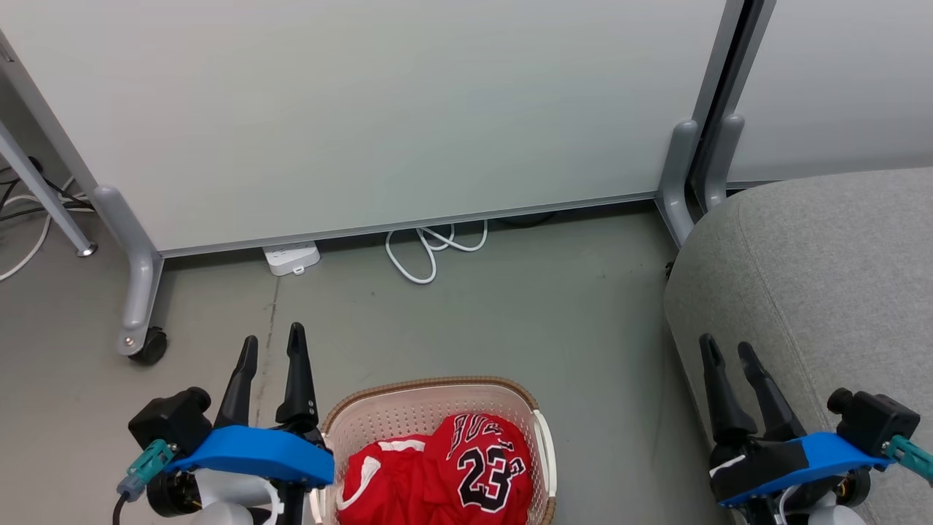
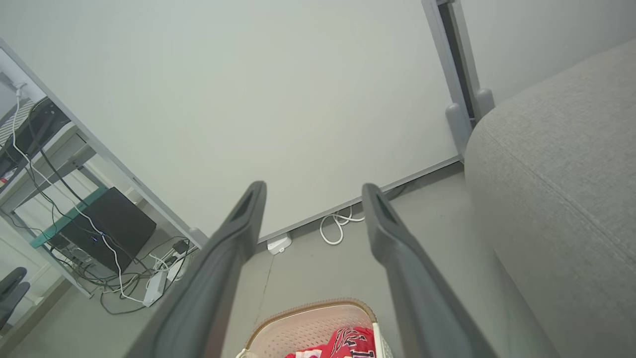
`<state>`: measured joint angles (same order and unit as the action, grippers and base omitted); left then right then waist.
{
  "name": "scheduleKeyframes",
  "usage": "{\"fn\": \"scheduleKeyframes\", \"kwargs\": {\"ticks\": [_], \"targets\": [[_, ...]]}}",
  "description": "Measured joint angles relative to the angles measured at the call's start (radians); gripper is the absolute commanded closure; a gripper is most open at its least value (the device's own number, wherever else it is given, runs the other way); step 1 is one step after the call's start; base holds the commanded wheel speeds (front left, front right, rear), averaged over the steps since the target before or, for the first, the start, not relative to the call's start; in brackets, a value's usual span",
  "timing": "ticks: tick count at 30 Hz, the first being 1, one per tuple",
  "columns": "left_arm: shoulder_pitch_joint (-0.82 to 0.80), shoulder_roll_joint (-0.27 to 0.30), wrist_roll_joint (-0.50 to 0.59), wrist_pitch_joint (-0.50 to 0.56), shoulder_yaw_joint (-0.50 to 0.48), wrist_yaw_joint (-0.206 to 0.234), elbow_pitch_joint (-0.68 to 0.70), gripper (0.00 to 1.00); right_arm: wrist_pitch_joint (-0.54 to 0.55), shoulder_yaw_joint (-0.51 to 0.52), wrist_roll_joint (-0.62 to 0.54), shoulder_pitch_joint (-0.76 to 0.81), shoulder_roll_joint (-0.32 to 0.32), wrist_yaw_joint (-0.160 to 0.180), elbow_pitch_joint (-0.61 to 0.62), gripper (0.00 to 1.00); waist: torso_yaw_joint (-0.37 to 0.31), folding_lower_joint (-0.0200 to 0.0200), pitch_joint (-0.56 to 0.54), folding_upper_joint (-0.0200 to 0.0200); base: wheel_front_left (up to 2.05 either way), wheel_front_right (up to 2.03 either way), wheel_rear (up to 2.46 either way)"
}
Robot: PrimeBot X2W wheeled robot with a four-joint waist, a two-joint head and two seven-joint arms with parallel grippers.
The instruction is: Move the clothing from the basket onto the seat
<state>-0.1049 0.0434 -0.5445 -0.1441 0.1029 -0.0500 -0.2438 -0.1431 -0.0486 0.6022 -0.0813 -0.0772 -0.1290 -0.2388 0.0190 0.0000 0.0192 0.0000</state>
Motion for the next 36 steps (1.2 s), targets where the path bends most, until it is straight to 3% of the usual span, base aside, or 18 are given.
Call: {"fn": "scheduleKeyframes", "kwargs": {"ticks": [36], "targets": [[-0.025, 0.004, 0.344, -0.079, 0.051, 0.024, -0.044, 0.0, -0.08, -0.039, -0.335, -0.019, -0.011, 0.0, -0.002, 0.0, 0.013, 0.0, 0.006, 0.0, 0.0, 0.0, 0.0]]}}
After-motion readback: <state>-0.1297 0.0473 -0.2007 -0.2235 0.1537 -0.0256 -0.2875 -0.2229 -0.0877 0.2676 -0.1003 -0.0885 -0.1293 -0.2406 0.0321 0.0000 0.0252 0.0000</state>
